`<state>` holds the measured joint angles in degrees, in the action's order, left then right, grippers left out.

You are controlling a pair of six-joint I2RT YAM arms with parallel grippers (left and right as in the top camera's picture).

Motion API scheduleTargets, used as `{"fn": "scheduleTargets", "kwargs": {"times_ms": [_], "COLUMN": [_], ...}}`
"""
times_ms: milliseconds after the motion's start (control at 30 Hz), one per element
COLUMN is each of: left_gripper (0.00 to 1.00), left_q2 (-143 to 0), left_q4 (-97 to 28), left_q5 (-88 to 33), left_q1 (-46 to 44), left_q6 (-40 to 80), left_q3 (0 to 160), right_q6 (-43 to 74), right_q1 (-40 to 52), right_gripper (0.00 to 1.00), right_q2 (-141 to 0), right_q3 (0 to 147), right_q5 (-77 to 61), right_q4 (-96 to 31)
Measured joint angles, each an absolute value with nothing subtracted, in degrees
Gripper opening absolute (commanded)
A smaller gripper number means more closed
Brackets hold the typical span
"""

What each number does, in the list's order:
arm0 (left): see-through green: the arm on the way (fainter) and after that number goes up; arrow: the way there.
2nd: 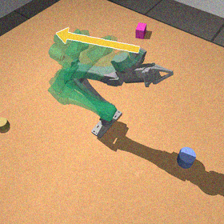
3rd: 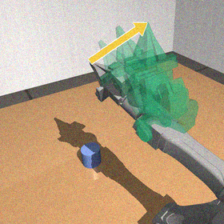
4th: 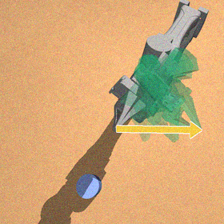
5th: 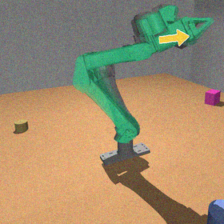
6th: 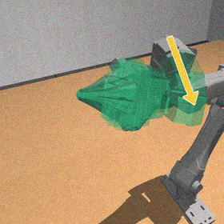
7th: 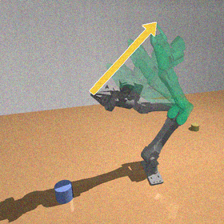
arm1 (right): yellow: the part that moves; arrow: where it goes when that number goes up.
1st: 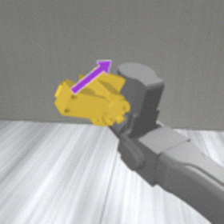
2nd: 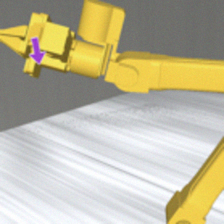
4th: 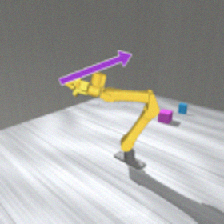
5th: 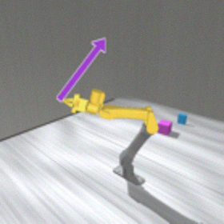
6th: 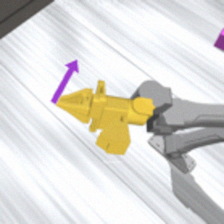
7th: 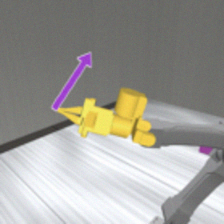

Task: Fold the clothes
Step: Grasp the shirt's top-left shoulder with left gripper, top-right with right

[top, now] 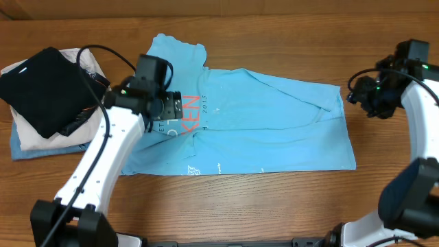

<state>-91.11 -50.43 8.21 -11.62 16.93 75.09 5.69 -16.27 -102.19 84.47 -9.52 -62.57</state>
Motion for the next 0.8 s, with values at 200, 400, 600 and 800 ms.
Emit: {"fn": "scheduleTargets", "kwargs": {"times_ms": [200, 400, 600, 800], "left_gripper": [0.91, 0.92, 0.91, 0.91], "left_q2": [-95.44, -95.72, -95.81, -95.81], "left_q4": [-51.99, -52.36, -53.04, -54.02], "left_q5": [4.34, 2.79, 2.22, 2.09], "left_q1": [-6.17, -4.89, -4.89, -4.89], "left_q6": [15.84, 15.59, 15.18, 14.98], "left_q3": [82.08, 82.56, 82.56, 82.59], "right_q6": [3.97, 3.07, 3.01, 3.62], "right_q1": [-15.18, -13.85, -12.99, -12.86], "right_gripper": [0.58, 0.48, 0.46, 0.39], "right_q2": [-109.27, -115.18, -119.7, -120.53], "right_q3": [84.47, 84.47, 84.47, 84.47], "right_q5": [-13.08, -15.88, -17.19, -17.58], "right_q4": [-58.78, -55.99, -53.82, -51.72]}}
